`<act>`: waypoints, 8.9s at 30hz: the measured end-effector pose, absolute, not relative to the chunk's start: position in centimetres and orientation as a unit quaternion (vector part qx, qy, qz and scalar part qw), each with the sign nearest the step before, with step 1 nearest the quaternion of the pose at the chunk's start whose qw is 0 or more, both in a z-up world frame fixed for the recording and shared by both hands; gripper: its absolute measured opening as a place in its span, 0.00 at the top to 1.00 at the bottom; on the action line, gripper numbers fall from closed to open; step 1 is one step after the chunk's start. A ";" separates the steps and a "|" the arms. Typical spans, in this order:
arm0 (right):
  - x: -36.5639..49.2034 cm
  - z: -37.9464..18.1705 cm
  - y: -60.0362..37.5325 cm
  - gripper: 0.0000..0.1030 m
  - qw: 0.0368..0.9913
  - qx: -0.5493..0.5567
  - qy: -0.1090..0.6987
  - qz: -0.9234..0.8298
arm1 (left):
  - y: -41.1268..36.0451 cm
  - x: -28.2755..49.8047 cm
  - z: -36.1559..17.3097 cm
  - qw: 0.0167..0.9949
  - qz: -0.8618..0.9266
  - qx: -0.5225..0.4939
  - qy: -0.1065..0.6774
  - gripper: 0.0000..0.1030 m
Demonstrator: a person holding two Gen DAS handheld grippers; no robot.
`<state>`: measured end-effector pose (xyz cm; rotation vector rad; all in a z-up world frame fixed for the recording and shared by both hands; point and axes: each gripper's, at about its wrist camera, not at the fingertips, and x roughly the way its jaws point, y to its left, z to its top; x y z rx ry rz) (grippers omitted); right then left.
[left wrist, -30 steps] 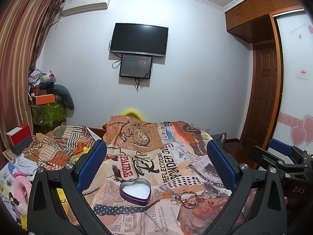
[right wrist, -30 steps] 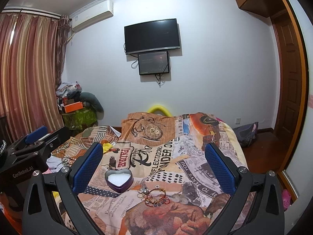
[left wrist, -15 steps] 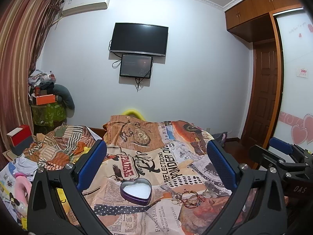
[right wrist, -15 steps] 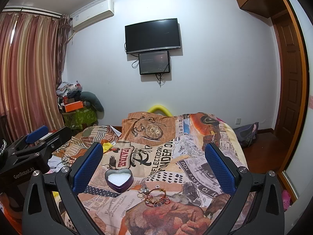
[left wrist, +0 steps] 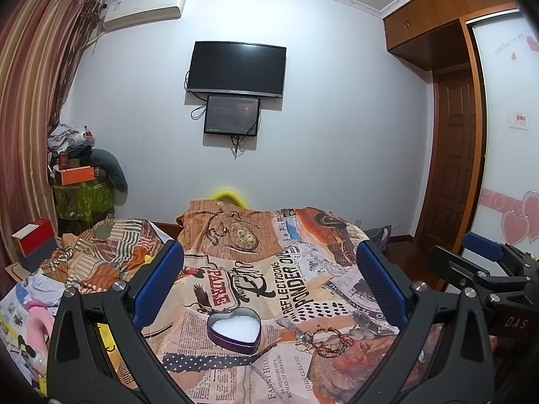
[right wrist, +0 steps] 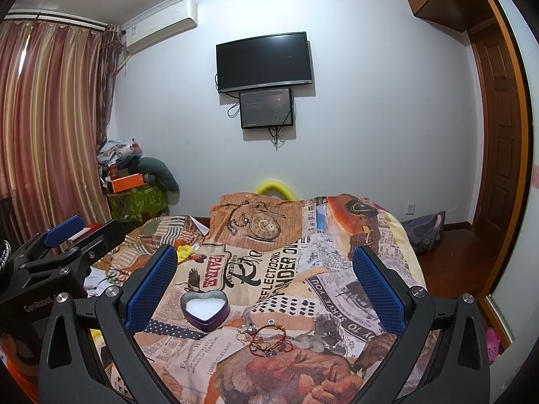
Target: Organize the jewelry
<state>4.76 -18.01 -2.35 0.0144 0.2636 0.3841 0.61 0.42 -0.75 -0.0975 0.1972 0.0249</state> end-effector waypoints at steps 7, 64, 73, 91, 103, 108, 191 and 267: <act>4.8 -2.4 -18.0 0.00 0.973 0.008 0.132 0.190 | 0.4 0.6 -0.8 0.994 0.012 -0.049 0.099 0.00; 19.4 -16.0 -18.2 0.66 0.851 -0.035 0.442 0.281 | -2.2 17.3 -18.7 0.894 -0.112 -0.065 0.428 0.66; 20.5 -17.1 -16.0 0.79 0.827 -0.097 0.465 0.300 | -2.6 18.2 -18.9 0.889 -0.149 -0.069 0.427 0.75; 20.1 -17.9 -15.6 0.94 0.833 -0.130 0.451 0.292 | -3.9 20.2 -19.0 0.879 -0.173 -0.083 0.436 0.74; 19.9 -16.3 -17.3 0.95 0.852 -0.090 0.432 0.281 | -3.9 19.3 -17.6 0.889 -0.169 -0.080 0.417 0.80; 19.5 -14.9 -17.5 0.95 0.862 -0.087 0.414 0.278 | -3.1 18.5 -15.9 0.898 -0.163 -0.090 0.399 0.80; 23.4 -17.5 -2.0 0.95 0.811 -0.131 0.460 0.336 | 10.4 19.3 -18.9 0.895 -0.053 -0.126 0.425 0.81; 19.7 -16.9 -19.7 0.61 0.846 -0.104 0.458 0.253 | -5.5 19.8 -18.7 0.876 -0.160 -0.023 0.454 0.54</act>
